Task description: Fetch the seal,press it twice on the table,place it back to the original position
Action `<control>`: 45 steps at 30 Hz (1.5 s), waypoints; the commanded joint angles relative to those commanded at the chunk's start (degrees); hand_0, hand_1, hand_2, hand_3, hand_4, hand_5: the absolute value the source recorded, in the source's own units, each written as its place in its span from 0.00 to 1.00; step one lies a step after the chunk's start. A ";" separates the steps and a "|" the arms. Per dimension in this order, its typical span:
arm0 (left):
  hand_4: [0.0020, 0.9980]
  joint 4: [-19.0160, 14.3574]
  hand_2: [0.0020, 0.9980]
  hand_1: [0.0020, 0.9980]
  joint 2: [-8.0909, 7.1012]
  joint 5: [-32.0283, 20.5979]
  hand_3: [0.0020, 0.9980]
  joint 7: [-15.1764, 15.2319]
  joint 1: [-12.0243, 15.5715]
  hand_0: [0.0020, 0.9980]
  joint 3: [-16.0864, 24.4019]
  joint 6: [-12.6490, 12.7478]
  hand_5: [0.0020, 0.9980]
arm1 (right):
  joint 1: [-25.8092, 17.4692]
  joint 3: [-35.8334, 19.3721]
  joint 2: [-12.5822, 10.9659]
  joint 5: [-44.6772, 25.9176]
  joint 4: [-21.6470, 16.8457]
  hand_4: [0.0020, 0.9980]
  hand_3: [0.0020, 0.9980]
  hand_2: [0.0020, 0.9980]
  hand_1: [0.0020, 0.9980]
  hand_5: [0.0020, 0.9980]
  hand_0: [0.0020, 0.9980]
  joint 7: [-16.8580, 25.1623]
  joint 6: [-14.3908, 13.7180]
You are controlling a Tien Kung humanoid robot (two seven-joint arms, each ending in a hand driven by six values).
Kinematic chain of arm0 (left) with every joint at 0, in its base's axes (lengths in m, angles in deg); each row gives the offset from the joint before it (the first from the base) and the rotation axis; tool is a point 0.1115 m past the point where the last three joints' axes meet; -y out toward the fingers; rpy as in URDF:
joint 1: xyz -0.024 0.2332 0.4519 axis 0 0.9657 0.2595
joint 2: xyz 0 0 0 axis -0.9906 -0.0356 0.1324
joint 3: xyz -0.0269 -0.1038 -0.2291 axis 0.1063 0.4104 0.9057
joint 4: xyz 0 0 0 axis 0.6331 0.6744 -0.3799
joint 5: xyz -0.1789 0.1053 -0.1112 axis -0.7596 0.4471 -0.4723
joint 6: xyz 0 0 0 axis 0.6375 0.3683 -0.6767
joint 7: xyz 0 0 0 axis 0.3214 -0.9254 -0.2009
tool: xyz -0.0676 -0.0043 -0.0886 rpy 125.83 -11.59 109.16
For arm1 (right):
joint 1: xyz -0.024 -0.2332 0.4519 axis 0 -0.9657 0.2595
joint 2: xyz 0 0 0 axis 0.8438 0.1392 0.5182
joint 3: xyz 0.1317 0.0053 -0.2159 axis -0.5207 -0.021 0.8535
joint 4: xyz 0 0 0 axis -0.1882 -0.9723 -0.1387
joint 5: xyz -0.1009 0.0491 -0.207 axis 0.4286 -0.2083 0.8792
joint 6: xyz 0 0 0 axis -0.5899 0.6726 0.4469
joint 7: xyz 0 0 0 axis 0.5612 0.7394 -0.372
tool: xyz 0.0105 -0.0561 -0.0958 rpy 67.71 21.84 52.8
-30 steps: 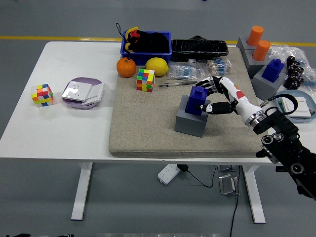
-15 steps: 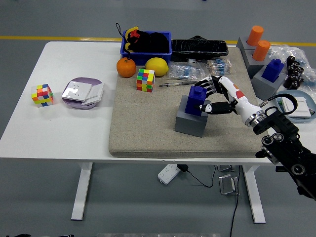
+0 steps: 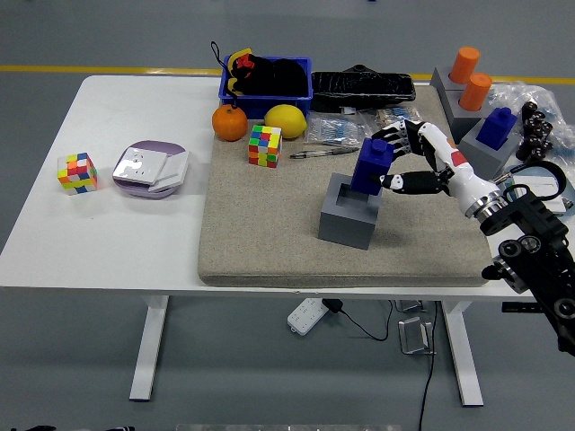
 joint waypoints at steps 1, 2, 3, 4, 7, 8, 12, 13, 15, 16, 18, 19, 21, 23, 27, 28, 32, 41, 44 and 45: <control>0.79 0.01 0.79 0.81 0.00 0.01 0.84 0.02 0.01 0.82 0.05 0.01 0.40 | -0.41 -0.73 -0.35 0.11 -0.23 0.64 0.35 0.35 0.33 0.00 0.45 -0.07 0.05; 0.79 0.01 0.79 0.81 0.00 0.02 0.84 0.02 0.04 0.82 0.10 0.01 0.40 | -0.98 -1.67 -0.77 0.25 -0.43 0.65 0.35 0.34 0.33 0.00 0.45 -0.16 0.16; 0.79 0.02 0.79 0.81 0.01 0.01 0.84 0.01 0.06 0.82 0.11 0.01 0.40 | -1.66 -2.90 -1.22 0.47 -0.56 0.65 0.35 0.34 0.33 0.00 0.45 -0.27 0.28; 0.79 0.03 0.79 0.81 0.02 0.01 0.84 0.01 0.06 0.82 0.15 0.01 0.40 | -2.06 -3.73 -1.47 0.62 -0.58 0.65 0.35 0.34 0.33 0.00 0.45 -0.33 0.32; 0.79 0.01 0.79 0.81 0.04 0.11 0.84 -0.01 0.01 0.82 0.29 0.01 0.40 | -3.47 -6.78 -2.20 1.02 -0.47 0.65 0.35 0.34 0.33 0.00 0.45 -0.56 0.53; 0.79 0.00 0.79 0.81 0.04 0.11 0.84 -0.01 0.01 0.82 0.30 0.01 0.40 | -3.90 -7.71 -2.36 1.21 -0.46 0.65 0.35 0.34 0.33 0.00 0.45 -0.62 0.57; 0.79 0.00 0.79 0.81 0.03 0.14 0.84 0.02 -0.03 0.82 0.35 0.02 0.40 | -5.54 -10.96 -3.09 1.88 -0.25 0.65 0.35 0.34 0.33 0.00 0.45 -0.78 0.73; 0.79 -0.01 0.79 0.81 0.01 0.17 0.84 0.02 -0.05 0.82 0.39 0.02 0.40 | -5.96 -11.64 -3.35 1.99 -0.10 0.65 0.35 0.34 0.33 0.00 0.45 -0.80 0.76; 0.79 -0.03 0.79 0.81 -0.01 0.25 0.84 0.04 -0.06 0.82 0.52 0.01 0.40 | -6.62 -12.48 -3.73 2.11 0.21 0.65 0.35 0.34 0.33 0.00 0.45 -0.80 0.78; 0.79 -0.04 0.79 0.81 -0.01 0.26 0.84 0.05 -0.06 0.82 0.56 0.02 0.40 | -6.85 -12.75 -3.85 2.14 0.40 0.65 0.35 0.34 0.33 0.00 0.45 -0.79 0.78; 0.79 -0.03 0.79 0.81 -0.03 0.21 0.84 0.04 -0.04 0.82 0.45 0.01 0.40 | -7.37 -13.31 -4.00 2.25 1.08 0.65 0.35 0.34 0.33 0.00 0.45 -0.73 0.77; 0.79 -0.04 0.79 0.81 -0.04 0.21 0.84 0.05 -0.03 0.82 0.44 0.02 0.40 | -7.60 -13.57 -4.00 2.31 1.50 0.65 0.35 0.34 0.33 0.00 0.45 -0.70 0.77; 0.79 -0.05 0.79 0.81 -0.05 0.22 0.84 0.06 0.00 0.82 0.44 0.02 0.40 | -7.96 -13.89 -3.94 2.23 2.21 0.65 0.35 0.34 0.33 0.00 0.45 -0.68 0.76; 0.79 -0.05 0.79 0.81 -0.06 0.20 0.84 0.07 0.04 0.82 0.37 0.02 0.40 | -8.27 -14.08 -3.79 2.21 3.03 0.65 0.35 0.34 0.33 0.00 0.45 -0.67 0.72; 0.79 -0.07 0.79 0.81 -0.09 0.29 0.84 0.09 0.08 0.82 0.33 0.01 0.40 | -8.54 -14.02 -3.53 2.33 4.72 0.65 0.36 0.34 0.33 0.00 0.46 -0.66 0.61; 0.79 -0.08 0.79 0.81 -0.10 0.33 0.84 0.10 0.06 0.82 0.35 0.01 0.40 | -8.55 -13.91 -3.49 2.32 5.22 0.65 0.36 0.34 0.33 0.00 0.46 -0.64 0.59; 0.79 -0.10 0.79 0.81 -0.13 0.36 0.84 0.11 -0.04 0.82 0.20 -0.01 0.40 | -8.37 -13.28 -3.37 2.25 7.07 0.65 0.36 0.34 0.33 0.00 0.46 -0.49 0.46; 0.79 -0.10 0.79 0.81 -0.17 0.28 0.84 0.10 0.03 0.82 -0.12 -0.09 0.40 | -7.57 -10.85 -2.81 1.79 11.42 0.66 0.36 0.34 0.33 0.00 0.46 0.11 0.01; 0.79 -0.11 0.79 0.81 -0.15 0.31 0.84 0.11 0.06 0.82 -0.08 -0.10 0.40 | -7.26 -9.84 -2.57 1.77 12.64 0.66 0.36 0.34 0.33 0.00 0.46 0.25 -0.09; 0.79 -0.11 0.79 0.81 -0.13 0.31 0.84 0.11 0.07 0.82 -0.07 -0.11 0.40 | -7.17 -9.53 -2.49 1.75 13.02 0.66 0.36 0.34 0.33 0.00 0.46 0.29 -0.12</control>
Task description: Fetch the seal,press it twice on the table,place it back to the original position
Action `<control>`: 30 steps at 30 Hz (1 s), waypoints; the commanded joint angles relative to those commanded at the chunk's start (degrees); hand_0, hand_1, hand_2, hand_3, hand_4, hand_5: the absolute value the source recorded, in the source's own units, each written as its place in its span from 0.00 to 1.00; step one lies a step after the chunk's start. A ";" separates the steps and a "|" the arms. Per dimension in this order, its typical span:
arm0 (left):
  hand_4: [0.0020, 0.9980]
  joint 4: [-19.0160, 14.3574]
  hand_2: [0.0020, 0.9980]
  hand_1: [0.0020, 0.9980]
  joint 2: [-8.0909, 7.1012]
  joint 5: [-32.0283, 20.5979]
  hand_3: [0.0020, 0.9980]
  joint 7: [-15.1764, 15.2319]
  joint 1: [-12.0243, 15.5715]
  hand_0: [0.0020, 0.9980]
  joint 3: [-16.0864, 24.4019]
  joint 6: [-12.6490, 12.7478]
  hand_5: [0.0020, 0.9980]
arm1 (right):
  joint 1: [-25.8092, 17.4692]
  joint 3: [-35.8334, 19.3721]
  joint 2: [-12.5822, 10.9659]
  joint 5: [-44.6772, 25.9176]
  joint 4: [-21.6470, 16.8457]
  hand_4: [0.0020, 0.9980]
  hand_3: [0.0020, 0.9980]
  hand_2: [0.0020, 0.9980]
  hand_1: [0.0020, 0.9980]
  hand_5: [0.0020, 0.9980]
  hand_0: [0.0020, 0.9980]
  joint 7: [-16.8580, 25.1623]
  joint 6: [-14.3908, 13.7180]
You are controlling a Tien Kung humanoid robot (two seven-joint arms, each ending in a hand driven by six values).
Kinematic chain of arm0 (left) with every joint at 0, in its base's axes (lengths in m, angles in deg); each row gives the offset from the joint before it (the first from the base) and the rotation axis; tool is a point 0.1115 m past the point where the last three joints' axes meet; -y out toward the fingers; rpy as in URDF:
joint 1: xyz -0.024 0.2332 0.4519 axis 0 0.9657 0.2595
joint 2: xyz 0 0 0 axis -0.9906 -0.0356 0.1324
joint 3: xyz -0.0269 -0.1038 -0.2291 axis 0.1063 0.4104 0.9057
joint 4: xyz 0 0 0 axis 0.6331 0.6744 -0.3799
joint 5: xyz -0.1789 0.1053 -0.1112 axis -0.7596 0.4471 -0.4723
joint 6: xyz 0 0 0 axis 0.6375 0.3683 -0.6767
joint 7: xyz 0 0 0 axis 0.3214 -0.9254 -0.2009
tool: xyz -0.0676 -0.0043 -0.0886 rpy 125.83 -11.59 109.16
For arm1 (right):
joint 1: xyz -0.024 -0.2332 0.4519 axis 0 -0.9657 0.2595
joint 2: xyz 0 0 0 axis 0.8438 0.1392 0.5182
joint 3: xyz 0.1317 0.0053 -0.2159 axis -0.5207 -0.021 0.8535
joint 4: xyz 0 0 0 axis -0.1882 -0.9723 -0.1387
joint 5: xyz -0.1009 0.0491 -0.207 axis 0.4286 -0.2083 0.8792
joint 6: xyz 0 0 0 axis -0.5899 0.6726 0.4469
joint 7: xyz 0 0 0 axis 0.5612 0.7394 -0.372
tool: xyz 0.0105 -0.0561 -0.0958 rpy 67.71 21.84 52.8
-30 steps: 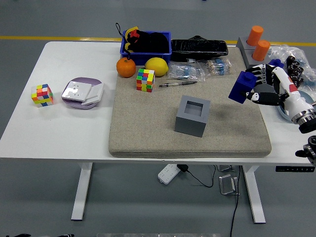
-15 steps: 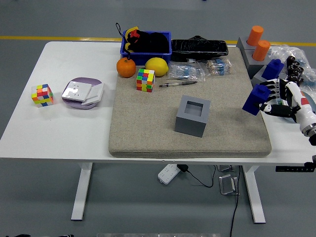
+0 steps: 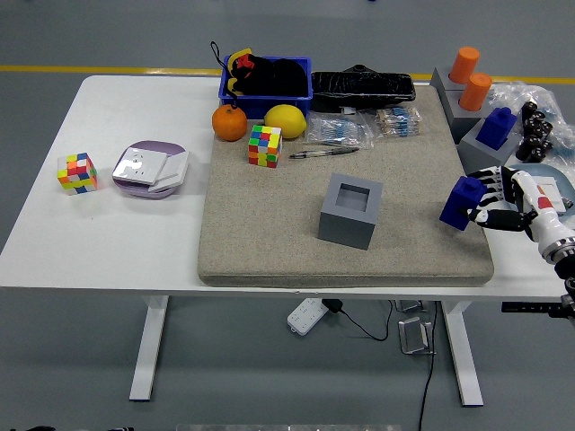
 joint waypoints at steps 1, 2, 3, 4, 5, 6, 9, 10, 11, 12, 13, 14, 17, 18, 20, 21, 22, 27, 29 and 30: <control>0.79 0.00 0.79 0.81 0.01 0.00 0.84 0.00 0.01 0.82 0.02 0.00 0.40 | 0.07 0.24 0.06 -0.04 0.30 0.66 0.36 0.34 0.33 0.00 0.46 0.03 -0.03; 0.79 0.00 0.79 0.81 0.04 0.03 0.84 0.00 0.03 0.82 0.09 -0.01 0.40 | 0.18 0.62 0.19 -0.06 0.83 0.66 0.36 0.34 0.33 0.00 0.46 0.06 -0.07; 0.79 0.00 0.79 0.81 0.07 0.04 0.84 -0.01 0.06 0.82 0.15 -0.02 0.40 | 0.27 0.93 0.30 -0.08 1.28 0.66 0.36 0.34 0.33 0.00 0.46 0.08 -0.11; 0.79 0.00 0.79 0.81 0.09 0.05 0.84 -0.01 0.08 0.82 0.19 -0.02 0.40 | 0.33 1.15 0.36 -0.10 1.56 0.66 0.36 0.34 0.33 0.00 0.46 0.09 -0.14; 0.79 0.00 0.79 0.81 0.11 0.05 0.84 -0.01 0.10 0.82 0.22 -0.02 0.40 | 0.39 1.34 0.40 -0.13 1.77 0.66 0.36 0.34 0.33 0.00 0.46 0.11 -0.16; 0.79 0.01 0.79 0.81 0.14 0.05 0.84 -0.02 0.15 0.82 0.24 -0.03 0.40 | 0.49 1.70 0.45 -0.21 2.11 0.66 0.36 0.34 0.33 0.00 0.46 0.16 -0.19; 0.79 0.03 0.79 0.81 0.17 0.01 0.84 -0.01 0.12 0.82 0.31 -0.01 0.40 | 0.83 2.34 0.53 -0.30 2.79 0.66 0.36 0.34 0.33 0.00 0.46 0.21 -0.24; 0.79 0.02 0.79 0.81 0.18 0.07 0.84 -0.02 0.08 0.82 0.37 -0.03 0.40 | 0.91 2.45 0.53 -0.31 2.93 0.66 0.36 0.34 0.33 0.00 0.46 0.22 -0.24; 0.79 0.00 0.79 0.82 0.17 0.16 0.84 -0.01 0.06 0.82 0.47 -0.04 0.40 | 0.94 2.48 0.55 -0.30 2.97 0.66 0.36 0.34 0.33 0.00 0.46 0.22 -0.23; 0.79 0.02 0.79 0.82 0.19 0.15 0.84 0.00 0.05 0.82 0.49 -0.03 0.40 | 0.93 2.41 0.57 -0.27 2.91 0.66 0.36 0.34 0.33 0.00 0.46 0.22 -0.22; 0.79 0.03 0.79 0.82 0.20 0.13 0.84 0.00 0.03 0.82 0.49 -0.03 0.40 | 0.85 2.17 0.53 -0.20 2.54 0.66 0.36 0.34 0.33 0.00 0.46 0.19 -0.19; 0.79 0.02 0.79 0.82 0.20 0.17 0.84 0.00 0.02 0.82 0.56 -0.03 0.40 | 0.73 1.84 0.46 -0.13 1.94 0.66 0.36 0.34 0.33 0.00 0.46 0.14 -0.14; 0.79 0.06 0.79 0.82 0.19 0.10 0.84 -0.01 0.05 0.82 0.53 -0.02 0.40 | 0.53 0.71 0.17 0.22 -0.28 0.66 0.36 0.34 0.33 0.00 0.46 0.03 0.05; 0.79 0.07 0.79 0.82 0.19 0.04 0.84 -0.01 0.08 0.82 0.48 -0.02 0.40 | 0.52 0.29 0.06 0.33 -1.18 0.66 0.36 0.34 0.33 0.00 0.46 -0.03 0.14; 0.79 0.09 0.79 0.82 0.19 0.00 0.84 -0.01 0.13 0.82 0.48 -0.01 0.40 | 0.57 -0.37 -0.13 0.46 -2.79 0.66 0.36 0.34 0.33 0.00 0.46 -0.13 0.29; 0.79 0.10 0.79 0.82 0.19 -0.02 0.84 -0.03 0.14 0.82 0.46 -0.02 0.40 | 0.64 -0.82 -0.26 0.50 -4.08 0.66 0.36 0.34 0.33 0.00 0.46 -0.21 0.42; 0.79 0.10 0.79 0.82 0.19 -0.02 0.84 -0.02 0.14 0.82 0.47 -0.02 0.40 | 0.70 -1.08 -0.33 0.50 -5.02 0.66 0.36 0.34 0.33 0.00 0.46 -0.28 0.52; 0.79 0.07 0.79 0.82 0.19 0.19 0.84 0.00 0.08 0.82 0.79 -0.05 0.40 | 1.03 -1.19 -0.52 -0.29 -10.49 0.67 0.36 0.34 0.33 0.00 0.46 -0.91 1.19; 0.79 0.06 0.79 0.82 0.23 0.24 0.84 -0.01 0.08 0.82 0.89 -0.07 0.40 | 1.26 -0.52 -0.21 -1.06 -13.06 0.67 0.36 0.34 0.33 0.00 0.46 -1.53 1.64; 0.79 0.05 0.79 0.82 0.25 0.23 0.84 -0.02 0.09 0.82 0.90 -0.07 0.40 | 1.34 -0.24 -0.08 -1.28 -13.82 0.67 0.36 0.34 0.33 0.00 0.46 -1.75 1.77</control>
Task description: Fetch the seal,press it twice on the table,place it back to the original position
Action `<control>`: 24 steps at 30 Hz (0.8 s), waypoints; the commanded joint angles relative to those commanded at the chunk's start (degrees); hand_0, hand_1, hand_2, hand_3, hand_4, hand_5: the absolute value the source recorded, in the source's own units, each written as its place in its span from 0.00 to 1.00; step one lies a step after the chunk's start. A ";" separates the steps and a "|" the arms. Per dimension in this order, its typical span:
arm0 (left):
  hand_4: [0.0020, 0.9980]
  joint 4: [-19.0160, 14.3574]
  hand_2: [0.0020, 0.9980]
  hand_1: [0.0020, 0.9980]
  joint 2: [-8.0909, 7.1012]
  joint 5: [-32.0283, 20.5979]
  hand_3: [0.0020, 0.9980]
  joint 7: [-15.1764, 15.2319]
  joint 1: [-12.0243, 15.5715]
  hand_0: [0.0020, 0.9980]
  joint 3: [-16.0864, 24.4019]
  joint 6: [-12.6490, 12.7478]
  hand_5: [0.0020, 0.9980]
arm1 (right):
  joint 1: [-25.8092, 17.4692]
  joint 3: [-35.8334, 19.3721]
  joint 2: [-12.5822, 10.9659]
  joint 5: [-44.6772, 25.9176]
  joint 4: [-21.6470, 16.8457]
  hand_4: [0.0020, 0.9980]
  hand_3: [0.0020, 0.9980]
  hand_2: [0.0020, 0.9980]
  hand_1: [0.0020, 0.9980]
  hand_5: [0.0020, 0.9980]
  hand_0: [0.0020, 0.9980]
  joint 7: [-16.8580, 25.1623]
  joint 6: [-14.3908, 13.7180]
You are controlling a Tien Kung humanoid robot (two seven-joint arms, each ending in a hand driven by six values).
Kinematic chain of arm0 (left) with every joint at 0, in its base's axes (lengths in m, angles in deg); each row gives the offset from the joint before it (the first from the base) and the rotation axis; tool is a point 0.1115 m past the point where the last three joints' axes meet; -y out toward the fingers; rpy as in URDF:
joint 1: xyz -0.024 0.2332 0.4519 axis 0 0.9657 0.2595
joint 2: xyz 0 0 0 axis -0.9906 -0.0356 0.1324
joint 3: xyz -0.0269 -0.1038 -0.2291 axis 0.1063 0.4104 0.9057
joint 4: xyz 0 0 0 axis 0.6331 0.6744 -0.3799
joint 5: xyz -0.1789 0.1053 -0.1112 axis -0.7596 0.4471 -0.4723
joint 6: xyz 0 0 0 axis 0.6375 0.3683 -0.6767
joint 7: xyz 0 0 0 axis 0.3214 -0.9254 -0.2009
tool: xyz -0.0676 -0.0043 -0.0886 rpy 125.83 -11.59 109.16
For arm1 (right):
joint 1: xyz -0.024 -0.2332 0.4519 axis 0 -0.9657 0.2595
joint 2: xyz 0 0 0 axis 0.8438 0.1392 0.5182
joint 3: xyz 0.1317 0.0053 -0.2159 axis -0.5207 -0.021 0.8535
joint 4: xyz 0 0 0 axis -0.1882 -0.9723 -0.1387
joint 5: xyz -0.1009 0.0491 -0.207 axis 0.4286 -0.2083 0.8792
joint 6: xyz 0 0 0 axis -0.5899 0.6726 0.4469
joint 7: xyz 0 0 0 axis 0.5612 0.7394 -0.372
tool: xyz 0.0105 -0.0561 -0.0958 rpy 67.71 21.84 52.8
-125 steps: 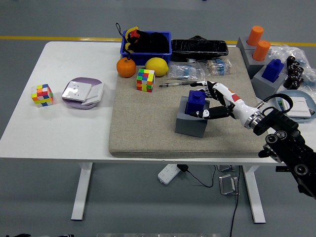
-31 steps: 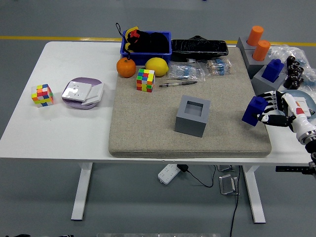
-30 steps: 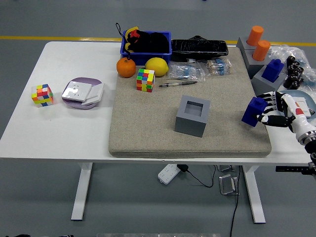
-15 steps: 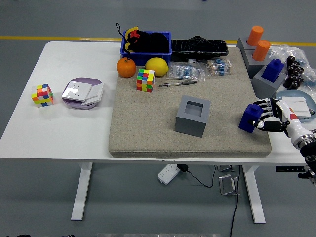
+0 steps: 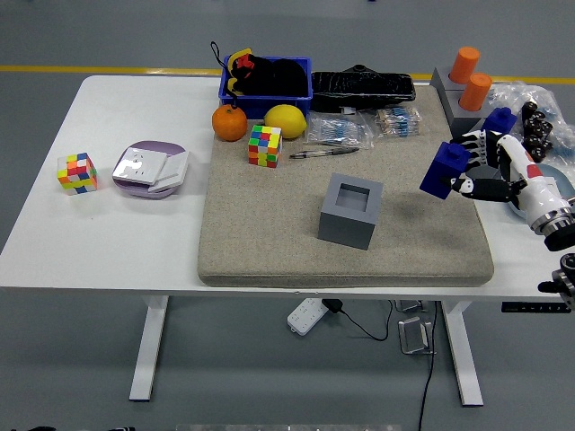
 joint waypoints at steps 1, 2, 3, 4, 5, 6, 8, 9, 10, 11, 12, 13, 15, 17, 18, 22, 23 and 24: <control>0.79 0.00 0.79 0.82 0.01 -0.01 0.84 -0.01 0.02 0.82 0.00 0.00 0.40 | 0.05 0.22 0.10 -0.11 -0.46 0.67 0.36 0.34 0.33 0.00 0.46 -0.15 0.09; 0.79 0.00 0.79 0.82 0.02 -0.02 0.84 0.00 0.05 0.82 0.01 0.00 0.40 | 0.27 0.91 0.34 -0.30 -1.17 0.67 0.36 0.34 0.33 0.00 0.46 -0.37 0.27; 0.79 0.00 0.79 0.82 0.02 -0.06 0.84 -0.01 0.06 0.82 0.05 0.01 0.40 | 0.54 1.68 0.56 -0.64 -1.64 0.67 0.36 0.34 0.33 0.00 0.46 -0.55 0.41; 0.79 0.01 0.79 0.82 0.03 -0.09 0.84 -0.01 0.06 0.82 0.04 0.02 0.40 | 0.76 2.24 0.70 -0.97 -1.83 0.67 0.36 0.34 0.33 0.00 0.46 -0.63 0.47; 0.80 0.01 0.79 0.82 0.02 -0.10 0.84 -0.02 0.06 0.82 0.02 0.02 0.40 | 0.96 2.70 0.85 -1.20 -1.92 0.67 0.36 0.34 0.33 0.00 0.46 -0.67 0.49; 0.80 0.01 0.79 0.82 0.00 -0.10 0.84 -0.02 0.08 0.82 0.02 0.01 0.40 | 1.31 3.36 1.12 -1.34 -1.92 0.67 0.36 0.34 0.33 0.00 0.46 -0.71 0.54; 0.80 0.05 0.79 0.82 -0.02 -0.24 0.84 -0.02 0.09 0.82 -0.14 0.04 0.40 | 2.09 4.68 1.68 -1.63 -1.72 0.67 0.36 0.34 0.33 0.00 0.46 -0.73 0.57; 0.80 0.04 0.79 0.82 -0.03 -0.24 0.84 -0.03 0.08 0.82 -0.18 0.04 0.40 | 2.63 5.47 2.06 -1.72 -1.43 0.67 0.36 0.34 0.33 0.00 0.46 -0.73 0.60; 0.80 0.04 0.79 0.82 -0.03 -0.23 0.84 -0.03 0.07 0.82 -0.17 0.03 0.40 | 3.08 6.13 2.37 -1.79 -1.16 0.67 0.36 0.34 0.33 0.00 0.46 -0.73 0.62; 0.80 0.03 0.79 0.82 -0.04 -0.22 0.84 -0.03 0.05 0.82 -0.15 0.03 0.40 | 3.37 6.56 2.57 -1.83 -0.98 0.67 0.36 0.35 0.33 0.00 0.46 -0.73 0.63; 0.80 0.03 0.79 0.82 -0.03 -0.20 0.84 -0.03 0.02 0.82 -0.14 0.03 0.40 | 3.69 7.04 2.79 -1.86 -0.78 0.67 0.36 0.35 0.33 0.00 0.46 -0.71 0.64; 0.80 0.02 0.79 0.82 -0.03 -0.17 0.84 -0.03 0.01 0.82 -0.12 0.02 0.40 | 4.04 7.62 3.05 -1.92 -0.52 0.67 0.36 0.35 0.33 0.00 0.46 -0.68 0.66; 0.80 0.01 0.79 0.82 -0.03 -0.15 0.84 -0.05 -0.01 0.82 -0.13 0.01 0.40 | 4.94 9.11 3.69 -2.05 0.21 0.67 0.36 0.35 0.33 0.00 0.46 -0.57 0.66; 0.80 0.00 0.79 0.82 -0.04 -0.12 0.84 -0.04 -0.02 0.82 -0.13 0.01 0.40 | 5.45 9.92 4.06 -2.14 0.74 0.67 0.36 0.35 0.33 0.00 0.46 -0.48 0.63; 0.80 0.00 0.79 0.82 -0.05 -0.15 0.84 -0.05 -0.01 0.82 -0.21 0.01 0.40 | 5.79 10.45 4.31 -2.17 1.16 0.67 0.36 0.35 0.33 0.00 0.46 -0.41 0.61; 0.80 0.03 0.79 0.82 -0.09 -0.33 0.84 -0.08 0.03 0.82 -0.55 0.02 0.40 | 6.73 11.74 4.96 -2.27 2.67 0.67 0.36 0.35 0.33 0.00 0.46 -0.17 0.52; 0.80 0.03 0.79 0.82 -0.09 -0.37 0.84 -0.09 0.04 0.82 -0.62 0.02 0.40 | 6.91 11.95 5.09 -2.29 3.03 0.67 0.37 0.34 0.34 0.00 0.46 -0.13 0.50; 0.80 0.03 0.79 0.82 -0.08 -0.40 0.84 -0.09 0.05 0.82 -0.67 0.02 0.40 | 7.03 12.11 5.19 -2.28 3.33 0.67 0.37 0.34 0.34 0.00 0.46 -0.10 0.48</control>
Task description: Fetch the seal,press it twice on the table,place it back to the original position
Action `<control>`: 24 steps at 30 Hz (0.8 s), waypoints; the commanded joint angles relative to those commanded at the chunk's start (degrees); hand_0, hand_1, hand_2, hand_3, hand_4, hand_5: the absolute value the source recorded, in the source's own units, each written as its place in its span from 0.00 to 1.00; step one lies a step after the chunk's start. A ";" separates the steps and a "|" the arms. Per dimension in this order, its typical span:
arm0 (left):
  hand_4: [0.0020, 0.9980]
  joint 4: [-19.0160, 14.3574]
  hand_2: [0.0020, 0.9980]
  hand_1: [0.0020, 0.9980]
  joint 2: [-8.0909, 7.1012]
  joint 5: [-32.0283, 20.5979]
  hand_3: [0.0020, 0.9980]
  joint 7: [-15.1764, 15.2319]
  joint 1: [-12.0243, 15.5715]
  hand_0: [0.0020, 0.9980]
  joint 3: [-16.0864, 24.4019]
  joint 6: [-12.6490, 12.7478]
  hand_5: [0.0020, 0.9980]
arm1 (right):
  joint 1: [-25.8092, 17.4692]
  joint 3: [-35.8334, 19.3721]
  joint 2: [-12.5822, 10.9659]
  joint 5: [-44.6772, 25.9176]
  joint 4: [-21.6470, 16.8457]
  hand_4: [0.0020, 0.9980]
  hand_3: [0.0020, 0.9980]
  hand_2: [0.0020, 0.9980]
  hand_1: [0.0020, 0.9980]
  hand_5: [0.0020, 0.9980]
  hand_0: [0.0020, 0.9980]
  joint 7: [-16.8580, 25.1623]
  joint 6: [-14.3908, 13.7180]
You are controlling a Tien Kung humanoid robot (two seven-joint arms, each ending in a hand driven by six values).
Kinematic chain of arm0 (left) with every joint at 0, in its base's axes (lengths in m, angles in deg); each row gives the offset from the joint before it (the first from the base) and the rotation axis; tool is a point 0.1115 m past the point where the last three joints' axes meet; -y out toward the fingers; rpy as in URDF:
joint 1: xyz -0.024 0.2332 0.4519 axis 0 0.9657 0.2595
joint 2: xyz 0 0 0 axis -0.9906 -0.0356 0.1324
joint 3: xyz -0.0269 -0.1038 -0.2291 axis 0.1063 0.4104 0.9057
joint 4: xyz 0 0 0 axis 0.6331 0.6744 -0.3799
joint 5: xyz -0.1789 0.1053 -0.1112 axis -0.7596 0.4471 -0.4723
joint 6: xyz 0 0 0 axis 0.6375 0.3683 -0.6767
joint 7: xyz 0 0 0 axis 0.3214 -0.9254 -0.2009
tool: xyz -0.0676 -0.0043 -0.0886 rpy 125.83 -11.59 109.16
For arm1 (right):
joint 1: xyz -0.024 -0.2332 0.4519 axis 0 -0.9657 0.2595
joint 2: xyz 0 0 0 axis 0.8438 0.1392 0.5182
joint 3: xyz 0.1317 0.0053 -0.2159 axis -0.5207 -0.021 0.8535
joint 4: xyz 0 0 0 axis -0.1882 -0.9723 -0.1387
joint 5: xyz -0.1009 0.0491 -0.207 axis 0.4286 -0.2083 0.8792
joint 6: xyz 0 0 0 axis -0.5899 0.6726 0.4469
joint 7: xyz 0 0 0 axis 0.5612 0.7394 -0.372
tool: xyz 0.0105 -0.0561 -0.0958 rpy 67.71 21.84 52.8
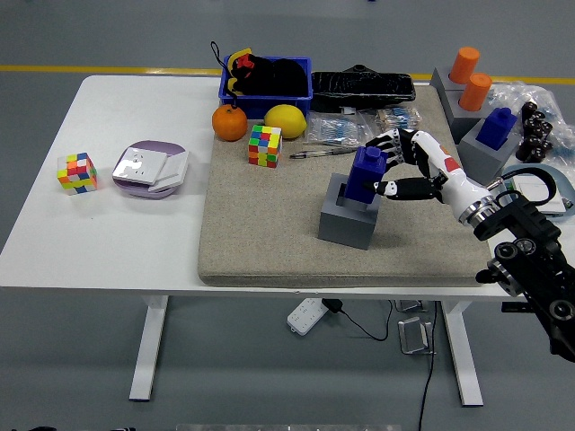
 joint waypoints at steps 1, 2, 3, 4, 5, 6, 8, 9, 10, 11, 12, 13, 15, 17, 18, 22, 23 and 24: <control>0.80 0.00 0.79 0.82 0.01 0.00 0.84 0.00 0.00 0.82 -0.01 0.00 0.40 | 0.11 0.16 0.13 0.06 0.31 0.67 0.37 0.34 0.34 0.00 0.46 0.04 -0.03; 0.80 -0.01 0.79 0.82 0.02 0.01 0.84 -0.01 0.01 0.82 0.00 0.00 0.40 | 0.20 0.31 0.28 0.10 0.64 0.67 0.37 0.34 0.34 0.00 0.46 0.11 -0.07; 0.80 -0.01 0.79 0.82 0.02 0.03 0.84 -0.01 0.03 0.82 0.02 0.00 0.40 | 0.24 0.40 0.40 0.15 0.89 0.67 0.37 0.34 0.34 0.00 0.46 0.16 -0.09; 0.80 -0.02 0.79 0.82 0.03 -0.01 0.84 -0.01 0.01 0.82 -0.04 -0.01 0.40 | 0.34 0.47 0.58 0.27 1.31 0.67 0.37 0.34 0.34 0.00 0.46 0.20 -0.11; 0.80 -0.02 0.79 0.82 0.04 -0.01 0.84 -0.02 -0.04 0.82 -0.02 -0.01 0.40 | 0.45 0.54 0.73 0.33 1.67 0.68 0.37 0.34 0.34 0.00 0.46 0.23 -0.13; 0.80 -0.02 0.79 0.82 0.05 0.00 0.84 -0.01 -0.06 0.82 0.00 -0.01 0.40 | 0.50 0.56 0.79 0.36 1.83 0.68 0.37 0.34 0.34 0.00 0.46 0.24 -0.15; 0.80 -0.05 0.79 0.82 0.04 0.10 0.84 -0.02 -0.12 0.82 0.02 -0.03 0.40 | 0.67 0.66 1.04 0.44 2.42 0.68 0.37 0.34 0.34 0.00 0.46 0.30 -0.17; 0.80 -0.04 0.79 0.82 0.05 0.04 0.84 -0.01 -0.14 0.82 -0.03 -0.02 0.40 | 0.72 0.72 1.11 0.46 2.59 0.68 0.37 0.34 0.34 0.00 0.46 0.33 -0.17; 0.80 -0.03 0.79 0.82 0.04 0.00 0.84 -0.02 -0.16 0.82 -0.11 -0.01 0.40 | 0.80 0.80 1.19 0.47 2.83 0.68 0.37 0.34 0.34 0.00 0.46 0.37 -0.18; 0.80 -0.04 0.79 0.82 0.03 0.00 0.84 -0.02 -0.17 0.82 -0.14 -0.02 0.40 | 0.87 0.88 1.28 0.50 3.12 0.68 0.37 0.34 0.34 0.00 0.46 0.41 -0.19; 0.80 -0.04 0.79 0.82 0.03 -0.01 0.84 -0.02 -0.18 0.82 -0.16 -0.02 0.40 | 0.91 0.93 1.36 0.52 3.37 0.68 0.37 0.34 0.34 0.00 0.46 0.43 -0.19; 0.80 -0.04 0.79 0.82 0.03 -0.04 0.84 -0.01 -0.19 0.82 -0.19 -0.02 0.40 | 0.93 0.95 1.41 0.54 3.54 0.68 0.37 0.34 0.34 0.00 0.46 0.44 -0.20; 0.80 -0.05 0.79 0.82 0.04 -0.03 0.84 -0.02 -0.18 0.82 -0.18 -0.01 0.40 | 0.87 0.98 1.55 0.57 3.92 0.68 0.37 0.34 0.34 0.00 0.46 0.46 -0.22; 0.80 -0.04 0.79 0.82 0.06 -0.08 0.84 -0.03 -0.16 0.82 -0.24 -0.02 0.40 | 0.85 1.05 1.61 0.60 4.13 0.68 0.37 0.35 0.34 0.00 0.46 0.46 -0.23; 0.80 -0.04 0.79 0.82 0.07 -0.10 0.84 -0.03 -0.16 0.82 -0.30 -0.01 0.40 | 0.85 1.11 1.65 0.59 4.24 0.68 0.37 0.35 0.34 0.00 0.46 0.46 -0.22; 0.80 -0.03 0.79 0.82 0.09 -0.15 0.84 -0.03 -0.14 0.82 -0.37 0.00 0.40 | 0.95 1.13 2.00 0.74 4.64 0.68 0.37 0.35 0.34 0.00 0.46 0.51 -0.25; 0.80 -0.04 0.79 0.82 0.09 -0.13 0.84 -0.03 -0.14 0.82 -0.34 0.00 0.40 | 0.98 1.10 2.12 0.79 4.74 0.68 0.37 0.35 0.34 0.00 0.46 0.51 -0.25; 0.80 -0.04 0.79 0.82 0.09 -0.09 0.84 -0.03 -0.14 0.82 -0.29 -0.01 0.40 | 1.03 1.11 2.23 0.84 4.80 0.68 0.37 0.35 0.34 0.00 0.46 0.51 -0.25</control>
